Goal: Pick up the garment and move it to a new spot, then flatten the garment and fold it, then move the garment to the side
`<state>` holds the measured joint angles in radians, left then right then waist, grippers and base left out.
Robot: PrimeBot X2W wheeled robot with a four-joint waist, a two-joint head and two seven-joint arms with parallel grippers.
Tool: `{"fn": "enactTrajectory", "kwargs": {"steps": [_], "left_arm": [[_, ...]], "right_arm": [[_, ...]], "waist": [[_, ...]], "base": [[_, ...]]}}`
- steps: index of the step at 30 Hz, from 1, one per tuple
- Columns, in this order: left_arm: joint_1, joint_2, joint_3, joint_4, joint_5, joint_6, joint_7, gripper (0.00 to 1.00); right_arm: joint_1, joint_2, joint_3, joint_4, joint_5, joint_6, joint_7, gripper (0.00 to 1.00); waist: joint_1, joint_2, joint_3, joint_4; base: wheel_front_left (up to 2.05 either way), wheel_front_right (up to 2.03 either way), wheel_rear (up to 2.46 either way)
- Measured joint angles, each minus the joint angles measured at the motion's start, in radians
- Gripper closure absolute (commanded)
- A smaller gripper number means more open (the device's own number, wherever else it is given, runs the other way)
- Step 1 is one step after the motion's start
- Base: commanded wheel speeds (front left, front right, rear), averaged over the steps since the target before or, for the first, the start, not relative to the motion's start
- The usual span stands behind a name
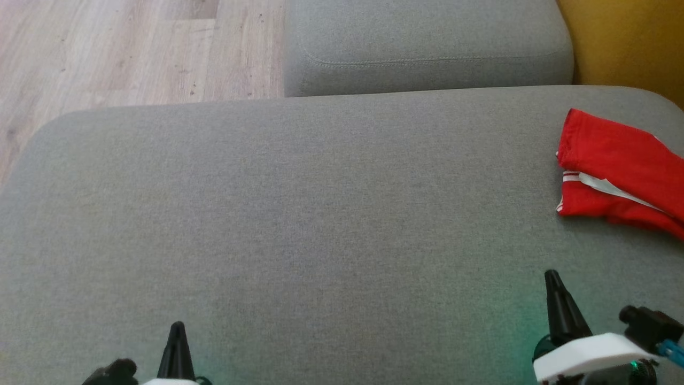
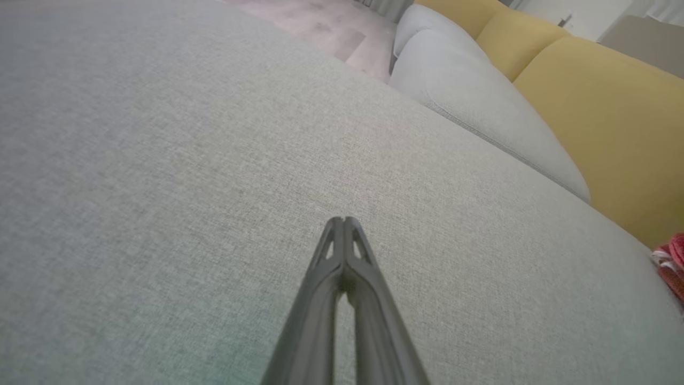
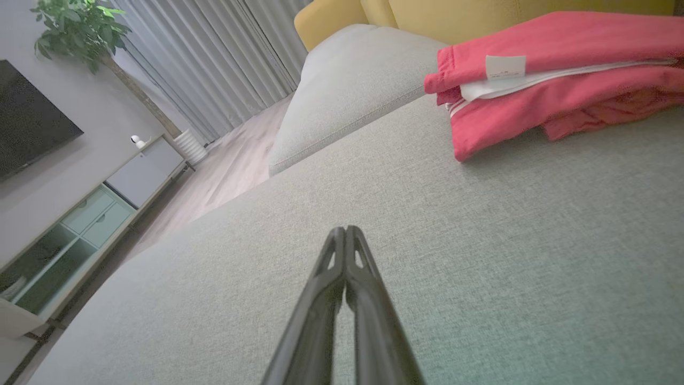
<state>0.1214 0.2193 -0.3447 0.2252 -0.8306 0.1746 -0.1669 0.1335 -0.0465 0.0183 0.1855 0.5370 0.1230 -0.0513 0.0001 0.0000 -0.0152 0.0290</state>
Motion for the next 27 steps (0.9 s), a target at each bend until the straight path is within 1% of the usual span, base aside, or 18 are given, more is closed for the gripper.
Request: {"fn": "enactTrajectory", "kwargs": {"steps": [15,27], "left_arm": [[-0.022,-0.019,0.06,0.005,-0.116,-0.044,0.036,1.0],[-0.043,-0.044,0.111,0.014,-0.216,-0.08,0.07,1.0]], "right_arm": [[-0.028,-0.002,-0.016,0.012,0.164,0.0,0.018,1.0],[-0.049,-0.003,-0.026,0.021,0.304,0.0,0.034,1.0]], "waist": [[0.0,0.0,0.003,-0.004],[0.0,0.0,0.005,-0.008]], "base": [[0.0,0.0,0.0],[0.0,0.0,0.0]]}}
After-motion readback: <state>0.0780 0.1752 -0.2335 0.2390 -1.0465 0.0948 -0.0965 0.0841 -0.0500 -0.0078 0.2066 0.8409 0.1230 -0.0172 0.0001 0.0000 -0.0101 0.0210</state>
